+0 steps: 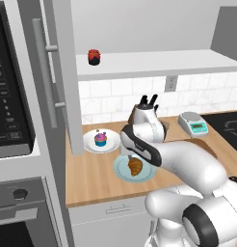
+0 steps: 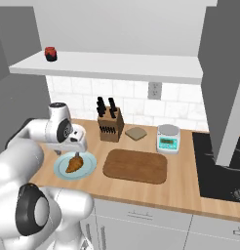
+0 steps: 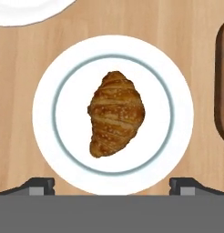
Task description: From the different types of pastries on the counter, select a croissant and place it on the cutting board. Then retrieve a jar of jam from the cabinet and place it alongside the croissant on the cutting board.
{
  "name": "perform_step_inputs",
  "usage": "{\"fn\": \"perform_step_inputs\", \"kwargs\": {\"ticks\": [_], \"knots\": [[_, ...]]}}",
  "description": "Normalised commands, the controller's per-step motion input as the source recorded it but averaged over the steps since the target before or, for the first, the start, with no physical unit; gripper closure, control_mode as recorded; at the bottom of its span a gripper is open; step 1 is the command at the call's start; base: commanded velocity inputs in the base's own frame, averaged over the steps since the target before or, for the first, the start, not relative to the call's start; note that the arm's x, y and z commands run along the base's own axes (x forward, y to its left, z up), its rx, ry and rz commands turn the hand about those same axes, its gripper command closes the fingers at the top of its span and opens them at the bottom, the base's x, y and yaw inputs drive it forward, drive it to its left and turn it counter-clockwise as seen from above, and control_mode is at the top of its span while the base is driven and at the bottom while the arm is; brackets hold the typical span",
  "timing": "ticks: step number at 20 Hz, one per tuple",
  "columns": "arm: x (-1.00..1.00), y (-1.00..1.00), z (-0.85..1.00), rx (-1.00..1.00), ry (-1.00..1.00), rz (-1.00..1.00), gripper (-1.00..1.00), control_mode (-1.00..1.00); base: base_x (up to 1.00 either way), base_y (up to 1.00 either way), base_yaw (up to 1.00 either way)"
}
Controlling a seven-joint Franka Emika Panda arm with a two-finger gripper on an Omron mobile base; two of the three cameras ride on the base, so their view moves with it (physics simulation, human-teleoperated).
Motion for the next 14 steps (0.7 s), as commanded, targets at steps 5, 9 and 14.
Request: {"fn": "perform_step_inputs", "kwargs": {"ticks": [5, 9, 14], "knots": [[0.02, 0.00, -0.14, -0.02, 0.00, 0.00, -1.00, -1.00, 0.00, 0.00, 0.00], [0.00, 0.00, -0.17, 0.00, 0.00, 0.00, -1.00, -1.00, 0.00, 0.00, 0.00], [0.00, 0.00, -0.12, -0.01, -0.05, 0.00, -1.00, -1.00, 0.00, 0.00, 0.00]]}}
